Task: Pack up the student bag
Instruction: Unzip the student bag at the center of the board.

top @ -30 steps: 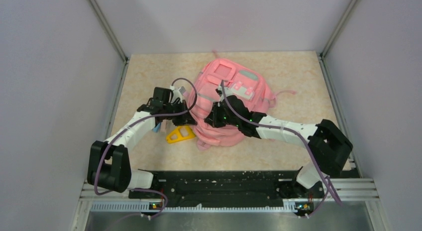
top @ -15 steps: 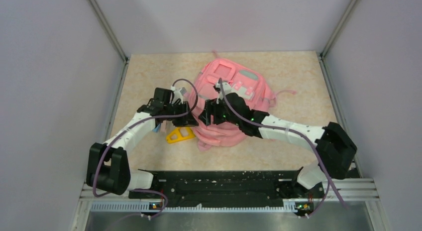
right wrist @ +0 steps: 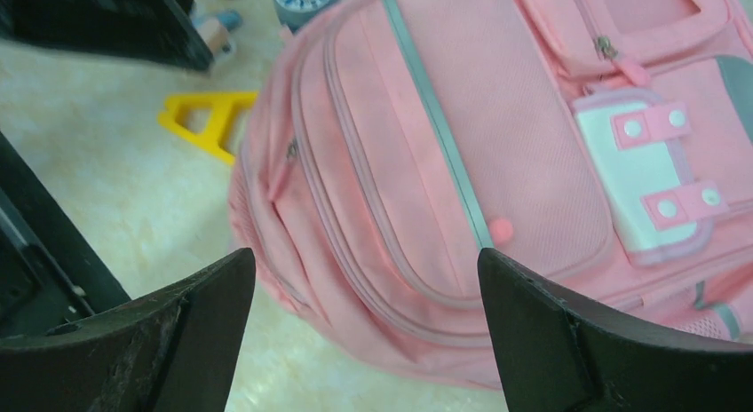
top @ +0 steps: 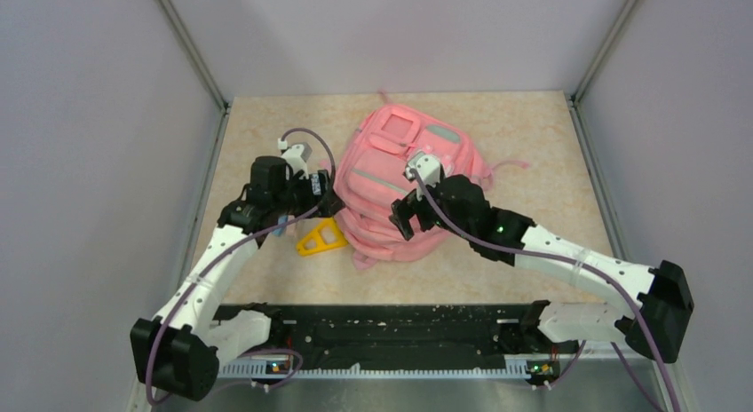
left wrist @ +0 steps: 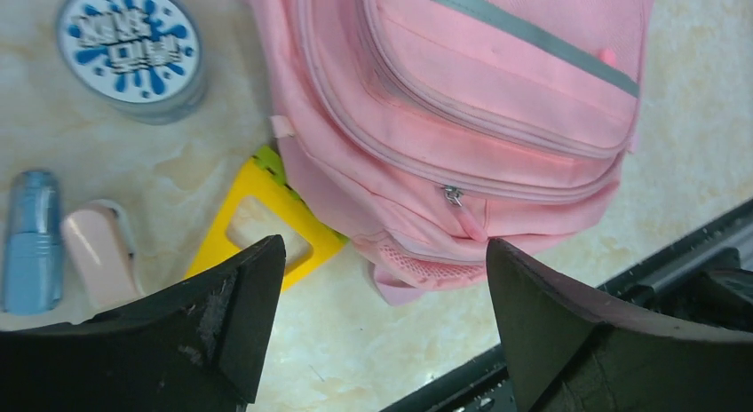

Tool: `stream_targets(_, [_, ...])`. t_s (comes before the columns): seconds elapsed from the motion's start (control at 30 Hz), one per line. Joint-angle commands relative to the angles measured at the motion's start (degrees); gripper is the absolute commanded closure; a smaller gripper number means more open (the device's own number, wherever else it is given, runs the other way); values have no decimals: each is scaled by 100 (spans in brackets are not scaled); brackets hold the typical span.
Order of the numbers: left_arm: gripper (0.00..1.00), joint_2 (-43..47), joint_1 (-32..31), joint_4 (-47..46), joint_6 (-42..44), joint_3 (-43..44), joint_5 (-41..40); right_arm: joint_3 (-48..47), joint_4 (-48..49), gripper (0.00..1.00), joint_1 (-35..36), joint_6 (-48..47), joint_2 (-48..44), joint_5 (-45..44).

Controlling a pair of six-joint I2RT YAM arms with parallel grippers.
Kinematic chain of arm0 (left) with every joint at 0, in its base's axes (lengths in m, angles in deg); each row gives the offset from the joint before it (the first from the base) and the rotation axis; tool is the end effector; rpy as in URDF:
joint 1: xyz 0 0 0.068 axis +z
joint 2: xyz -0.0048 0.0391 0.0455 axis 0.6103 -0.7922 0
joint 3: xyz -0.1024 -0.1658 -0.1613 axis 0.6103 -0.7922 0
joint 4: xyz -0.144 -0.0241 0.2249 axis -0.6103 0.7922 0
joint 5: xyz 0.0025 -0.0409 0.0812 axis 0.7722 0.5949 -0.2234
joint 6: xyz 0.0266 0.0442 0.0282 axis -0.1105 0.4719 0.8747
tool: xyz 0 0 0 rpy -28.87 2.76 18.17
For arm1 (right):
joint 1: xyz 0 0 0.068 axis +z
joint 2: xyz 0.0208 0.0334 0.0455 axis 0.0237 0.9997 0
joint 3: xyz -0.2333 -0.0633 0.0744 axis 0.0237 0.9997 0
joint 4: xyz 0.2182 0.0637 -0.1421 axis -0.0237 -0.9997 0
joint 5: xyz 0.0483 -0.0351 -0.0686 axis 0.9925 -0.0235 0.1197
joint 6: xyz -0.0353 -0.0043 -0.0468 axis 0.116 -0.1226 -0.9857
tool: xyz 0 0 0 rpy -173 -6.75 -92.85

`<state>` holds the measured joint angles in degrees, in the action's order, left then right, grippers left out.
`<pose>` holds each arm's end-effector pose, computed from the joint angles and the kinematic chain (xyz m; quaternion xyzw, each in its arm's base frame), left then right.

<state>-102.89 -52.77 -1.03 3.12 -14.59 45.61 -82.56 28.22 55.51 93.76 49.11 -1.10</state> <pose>0.2383 -0.0793 0.2653 0.0452 0.8927 -0.2684 0.3591 0.1757 0.2330 0.2958 -0.3111 0.7644 0.2247 0.5181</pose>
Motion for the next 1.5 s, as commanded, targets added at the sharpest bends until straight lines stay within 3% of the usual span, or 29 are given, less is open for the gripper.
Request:
stream_targets(0.0, [12, 552, 4, 15, 277, 140, -976, 438, -395, 9, 40, -815, -170, -172])
stream_targets(0.2, [11, 773, 4, -63, 316, 17, -1222, 1043, 188, 14, 96, -723, -167, -236])
stream_targets(0.37, [11, 755, 4, -33, 319, 32, -1177, 1243, 565, 24, 96, -706, -118, -766])
stream_targets(0.67, [11, 709, 4, -52, 308, -10, -1072, 1236, 761, 40, 96, -877, 252, -791])
stream_targets(1.07, [11, 651, 4, -52, 308, -14, -1081, 1322, 788, 41, 98, -749, 613, -921])
stream_targets(1.33, [12, 621, 4, -51, 308, -22, -1081, 1101, 1239, 66, 96, -933, 822, -1465])
stream_targets(1.47, [12, 588, 3, -52, 308, -23, -1076, 954, 1340, 89, 96, -1068, 811, -1561])
